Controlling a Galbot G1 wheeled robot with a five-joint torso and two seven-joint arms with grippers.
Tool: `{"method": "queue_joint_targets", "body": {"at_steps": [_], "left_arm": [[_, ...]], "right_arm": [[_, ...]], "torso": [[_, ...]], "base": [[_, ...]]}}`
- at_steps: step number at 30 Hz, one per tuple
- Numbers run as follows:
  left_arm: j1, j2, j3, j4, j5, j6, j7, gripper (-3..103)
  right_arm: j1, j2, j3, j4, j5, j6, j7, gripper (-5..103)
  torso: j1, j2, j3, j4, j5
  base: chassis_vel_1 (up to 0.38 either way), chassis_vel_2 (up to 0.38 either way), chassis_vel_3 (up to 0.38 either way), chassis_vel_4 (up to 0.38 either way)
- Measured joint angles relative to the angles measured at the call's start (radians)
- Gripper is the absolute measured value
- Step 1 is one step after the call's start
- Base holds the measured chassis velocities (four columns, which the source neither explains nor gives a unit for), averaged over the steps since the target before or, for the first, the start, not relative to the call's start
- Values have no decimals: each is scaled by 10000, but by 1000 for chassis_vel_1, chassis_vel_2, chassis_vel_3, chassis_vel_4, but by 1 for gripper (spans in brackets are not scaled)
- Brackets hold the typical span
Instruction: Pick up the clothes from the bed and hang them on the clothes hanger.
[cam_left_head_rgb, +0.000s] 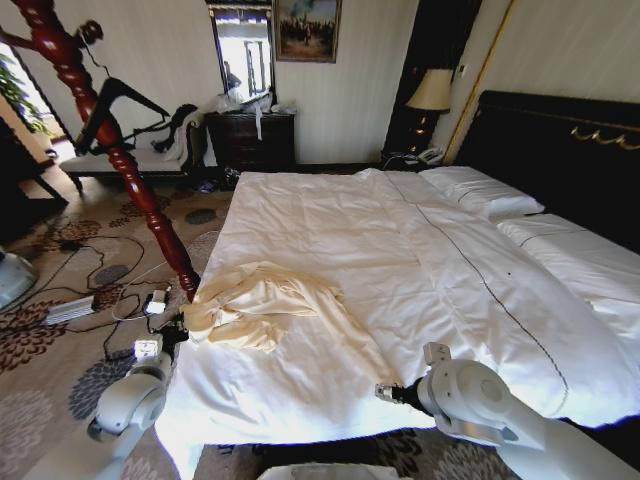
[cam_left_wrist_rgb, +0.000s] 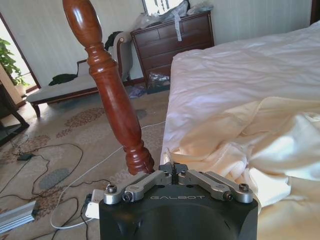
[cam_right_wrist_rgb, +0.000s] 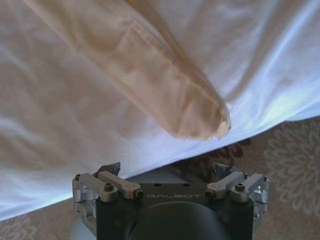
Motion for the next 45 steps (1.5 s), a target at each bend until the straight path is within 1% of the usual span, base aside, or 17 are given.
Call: {"method": "queue_joint_targets", "body": {"at_steps": [3,7,9,11,12,15,16,20,21,22,25,27,31,33,36,40,45], "left_arm": [[-26,-31,-43,-41,-64,-5,-21,0],[-9,-83,-82,-92,-112,-32,-51,0],[44,-145,-70,-76,-74,-48,-55,0],[130,-287,1,25,186,-91,-50,0],[130,-287,1,25,186,-91,-50,0],[227,-494,138,88,415,-127,-6,0],[227,-494,138,88,415,-127,-6,0],[249,-528,128,83,438,-127,2,0],[249,-528,128,83,438,-127,2,0],[256,-532,93,94,438,-127,-2,0],[278,-659,29,153,442,-127,-17,0],[278,-741,24,163,463,-128,-19,0],[304,-1074,25,139,603,-127,-23,0],[320,-1118,23,117,634,-128,-23,0],[348,-1188,-28,54,675,-128,-35,0],[350,-1223,-64,-10,675,-128,-57,0],[346,-1224,-69,-82,658,-119,-89,0]], "right_arm": [[-282,67,-197,-273,-311,-46,-12,100],[-209,45,-244,-381,-1390,-447,-106,100],[667,173,-109,-511,-2239,-580,-690,100],[2033,345,-152,-957,-3223,-484,-1893,100],[2033,345,-152,-957,-3223,-484,-1893,100],[3909,744,-835,-2325,-4037,-134,-4248,100],[3909,744,-835,-2325,-4037,-134,-4248,100],[6034,1634,-2449,-4610,-5082,370,-6692,100],[6034,1634,-2449,-4610,-5082,370,-6692,100],[6489,1942,-2897,-5274,-5530,690,-7534,100],[7476,2739,-3633,-6884,-6179,1041,-9091,100],[7769,3073,-3763,-7441,-6049,921,-9207,100],[8957,4716,-3790,-9401,-5094,-693,-8741,100],[9208,5083,-3816,-9837,-5239,-914,-8909,100],[9800,5880,-4047,-11160,-6764,-931,-10235,100],[10132,6487,-4102,-12385,-7852,-862,-10918,100],[10246,6750,-4188,-13222,-8690,-678,-11173,100]], "torso": [[-1,0,0,-6,5],[-1,0,0,-8,1],[-1,1,-1,-8,3],[0,1,0,5,-2],[0,1,0,5,-2],[0,0,1,-3,1],[0,0,1,-3,1],[1,0,1,0,0],[1,0,1,0,0],[1,-1,2,-2,3],[1,0,1,-4,-2],[1,0,2,-5,-2],[2,-1,2,-4,0],[2,-1,2,5,2],[1,-1,1,-2,-1],[2,0,1,-6,1],[1,0,0,-4,1]], "base": [[0,0,0,0],[0,0,0,0],[0,0,0,0],[0,0,0,0],[0,0,0,0],[0,0,0,0],[0,0,0,0],[0,0,0,0],[0,0,0,0],[0,0,0,0],[0,0,0,0],[0,0,0,0],[0,0,0,0],[0,0,0,0],[0,0,0,0],[0,0,0,0],[0,0,0,0]]}}
